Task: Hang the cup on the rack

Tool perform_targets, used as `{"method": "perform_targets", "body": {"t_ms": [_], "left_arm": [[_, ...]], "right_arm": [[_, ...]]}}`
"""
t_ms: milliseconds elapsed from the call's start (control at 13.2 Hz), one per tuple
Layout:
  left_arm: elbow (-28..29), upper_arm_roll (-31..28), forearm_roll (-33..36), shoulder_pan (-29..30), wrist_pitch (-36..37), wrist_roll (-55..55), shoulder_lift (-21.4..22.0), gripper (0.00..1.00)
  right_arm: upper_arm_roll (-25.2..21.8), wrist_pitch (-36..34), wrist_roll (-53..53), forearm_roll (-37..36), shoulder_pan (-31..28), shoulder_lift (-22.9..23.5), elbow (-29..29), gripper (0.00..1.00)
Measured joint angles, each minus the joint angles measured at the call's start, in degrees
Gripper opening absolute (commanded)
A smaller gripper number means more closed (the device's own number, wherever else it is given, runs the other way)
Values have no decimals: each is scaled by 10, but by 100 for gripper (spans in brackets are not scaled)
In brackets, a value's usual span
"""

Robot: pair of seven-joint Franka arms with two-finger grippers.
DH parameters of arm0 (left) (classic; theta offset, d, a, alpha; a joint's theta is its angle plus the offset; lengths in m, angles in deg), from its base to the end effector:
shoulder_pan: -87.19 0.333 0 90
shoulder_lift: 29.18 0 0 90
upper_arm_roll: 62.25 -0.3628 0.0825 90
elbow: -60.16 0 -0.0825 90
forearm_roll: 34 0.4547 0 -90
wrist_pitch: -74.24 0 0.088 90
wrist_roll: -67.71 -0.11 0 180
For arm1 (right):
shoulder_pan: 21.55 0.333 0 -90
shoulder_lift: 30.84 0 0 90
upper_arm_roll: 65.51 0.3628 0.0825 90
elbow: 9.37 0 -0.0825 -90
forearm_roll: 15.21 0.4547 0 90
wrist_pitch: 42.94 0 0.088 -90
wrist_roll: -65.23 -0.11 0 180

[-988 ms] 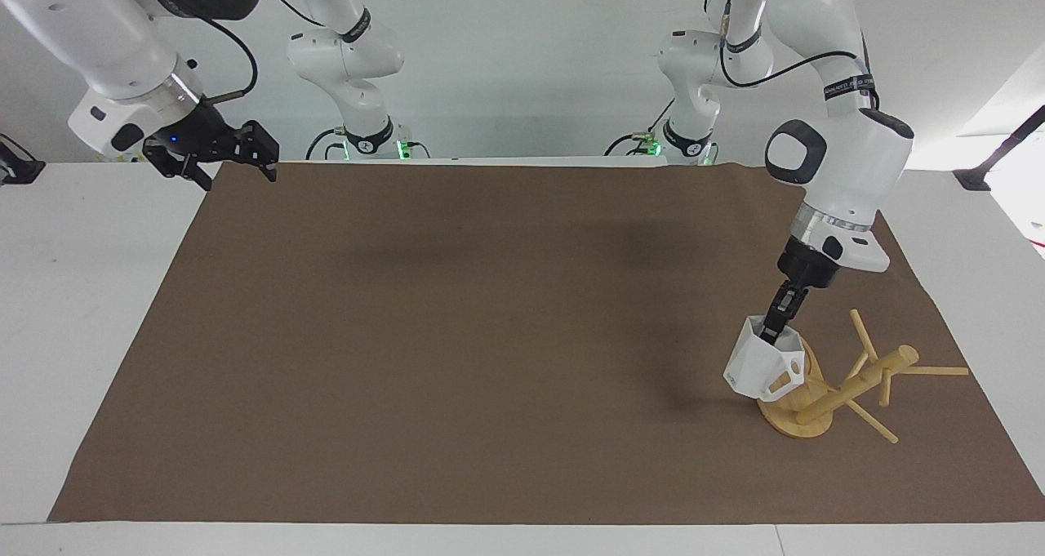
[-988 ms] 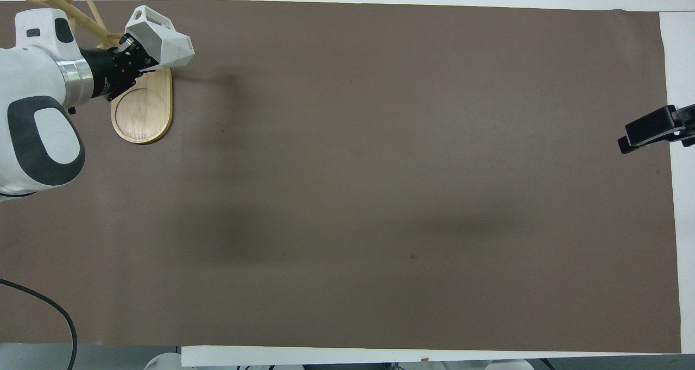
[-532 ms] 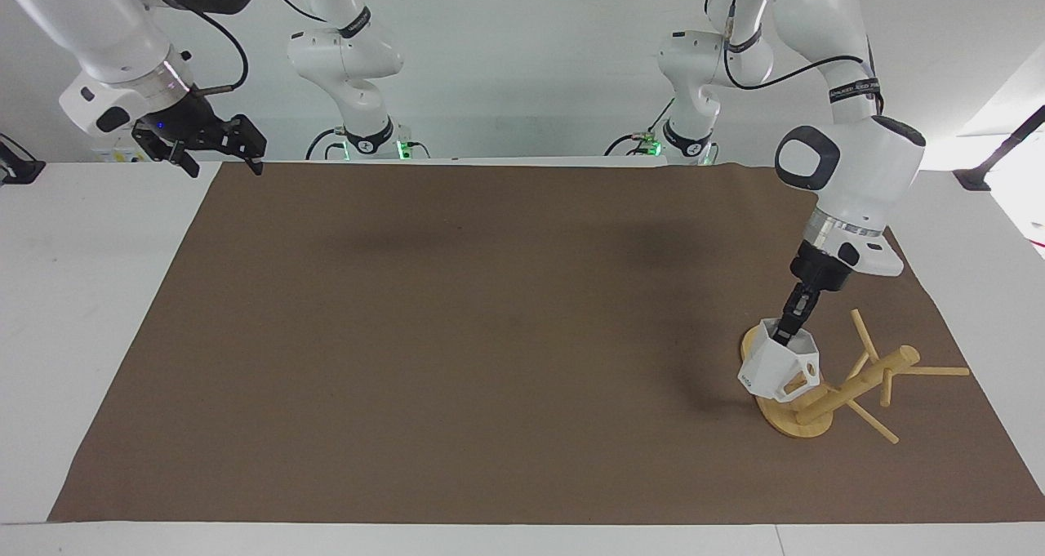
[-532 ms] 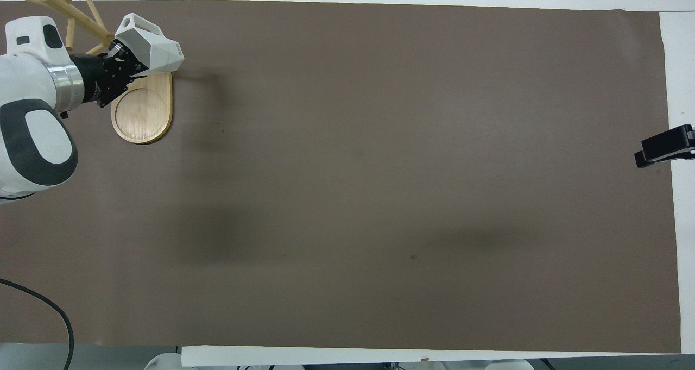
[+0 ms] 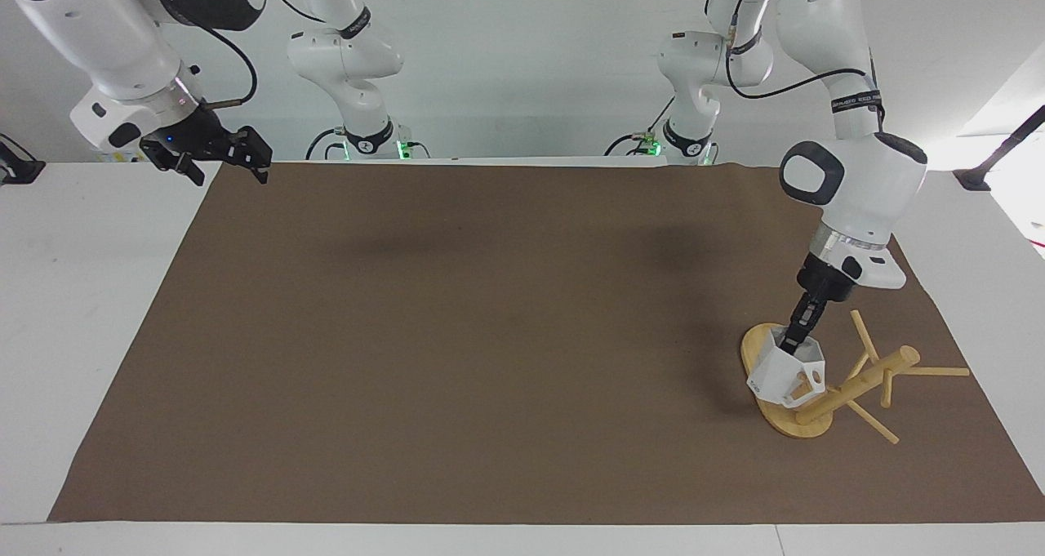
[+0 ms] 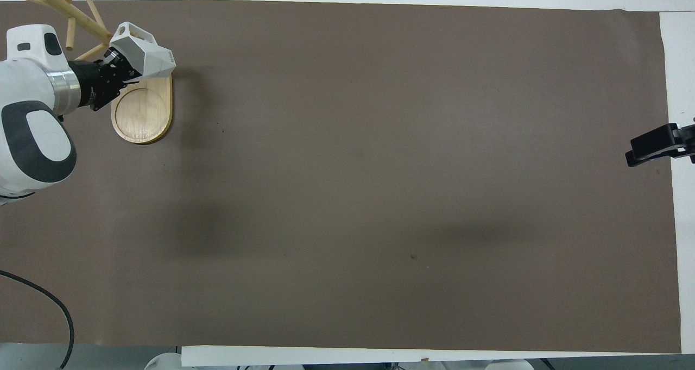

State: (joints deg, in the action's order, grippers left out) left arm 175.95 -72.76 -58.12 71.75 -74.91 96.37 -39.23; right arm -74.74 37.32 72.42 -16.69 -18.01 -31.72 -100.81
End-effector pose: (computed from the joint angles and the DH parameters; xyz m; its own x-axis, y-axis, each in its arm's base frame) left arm 0.6824 -0.0554 0.4111 0.7153 0.6801 0.1606 0.5682 -0.6999 0.4328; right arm 0.5960 -0.0634 0.6510 0.9833 0.0239 -0.1805 0.0244 -0.9997 0.0008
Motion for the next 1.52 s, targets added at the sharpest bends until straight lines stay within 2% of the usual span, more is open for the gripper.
{"method": "perform_targets", "body": {"t_ms": [152,228,304,380,456,684,836,1216,1520], "left_arm": [[2,0,0,13,1,-9,-1,0],[3,0,0,20,3,-10,-1,9],[2,0,-1,24,4,-14,-1,55],[2,0,-1,26,9,-14,-2,85],[2,0,-1,29,14,-14,-2,100],[1,-2,-1,31,34,-14,-2,100],[-13,-11,18,34,80,-18,-1,100],[-109,-19,119,54,282,-49,18,100],[-206,-18,185,54,470,-163,45,100]], "right_arm": [[-2,-1,1,0,-3,0,0,100],[-2,-1,2,0,-5,0,0,100],[-2,-1,2,0,-7,0,0,100],[-2,-2,2,0,-8,0,0,100],[-2,-3,2,0,-8,0,-1,100],[-1,-3,2,1,-8,0,-1,100],[-1,-3,2,1,-8,0,-1,100],[-1,-3,2,1,-8,0,-1,100],[-1,-3,2,1,-8,0,-1,100]]}}
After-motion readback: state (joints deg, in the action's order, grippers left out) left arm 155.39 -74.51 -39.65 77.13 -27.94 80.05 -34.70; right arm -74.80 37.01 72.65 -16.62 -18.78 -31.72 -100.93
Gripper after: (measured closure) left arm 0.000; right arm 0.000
